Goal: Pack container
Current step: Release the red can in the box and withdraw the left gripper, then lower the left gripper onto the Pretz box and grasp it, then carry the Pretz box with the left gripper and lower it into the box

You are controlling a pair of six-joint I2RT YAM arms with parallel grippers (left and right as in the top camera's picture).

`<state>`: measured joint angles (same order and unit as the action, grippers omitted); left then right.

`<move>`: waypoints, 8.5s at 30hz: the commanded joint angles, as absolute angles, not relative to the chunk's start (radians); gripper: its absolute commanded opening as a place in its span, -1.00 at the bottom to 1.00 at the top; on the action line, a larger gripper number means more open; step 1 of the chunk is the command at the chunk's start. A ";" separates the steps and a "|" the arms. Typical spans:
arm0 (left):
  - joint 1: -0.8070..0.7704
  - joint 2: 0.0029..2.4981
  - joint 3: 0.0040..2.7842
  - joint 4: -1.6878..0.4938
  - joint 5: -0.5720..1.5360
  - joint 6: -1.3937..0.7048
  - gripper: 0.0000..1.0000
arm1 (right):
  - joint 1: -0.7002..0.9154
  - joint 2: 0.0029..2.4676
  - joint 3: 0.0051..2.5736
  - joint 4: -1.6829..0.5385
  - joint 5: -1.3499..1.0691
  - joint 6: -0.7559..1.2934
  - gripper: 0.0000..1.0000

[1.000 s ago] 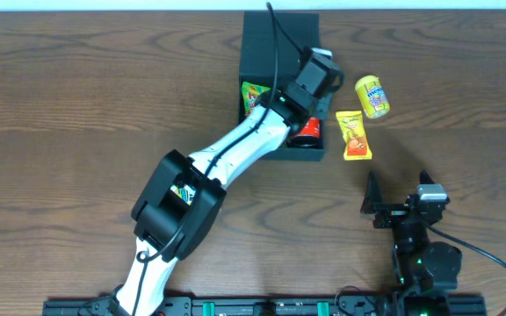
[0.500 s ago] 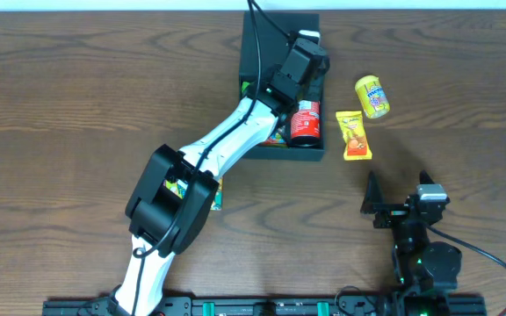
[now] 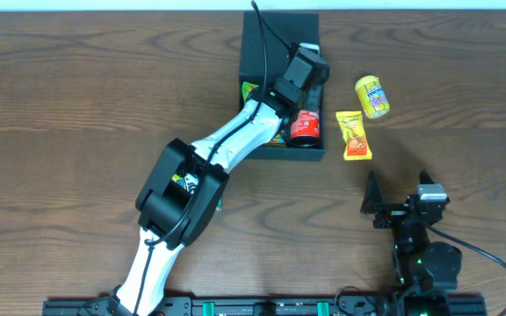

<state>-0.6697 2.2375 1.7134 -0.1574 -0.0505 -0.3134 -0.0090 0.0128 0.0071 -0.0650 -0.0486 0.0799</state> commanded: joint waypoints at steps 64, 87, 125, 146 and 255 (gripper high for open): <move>-0.565 1.361 1.509 -1.592 -0.239 -0.315 -0.88 | -0.014 0.009 0.006 -0.071 -0.045 0.089 0.98; -0.548 1.265 1.004 -0.981 0.040 -0.516 0.90 | -0.014 0.009 0.006 -0.071 -0.045 0.089 0.99; -0.302 1.595 0.917 -0.747 0.130 -1.878 0.92 | -0.014 0.009 0.006 -0.071 -0.045 0.089 0.99; -0.295 1.682 0.919 -0.731 0.078 -1.730 0.57 | -0.014 0.009 0.006 -0.071 -0.045 0.089 0.98; -0.614 2.107 1.728 -0.797 -0.078 -0.206 -0.88 | -0.014 0.009 0.006 -0.071 -0.045 0.089 0.99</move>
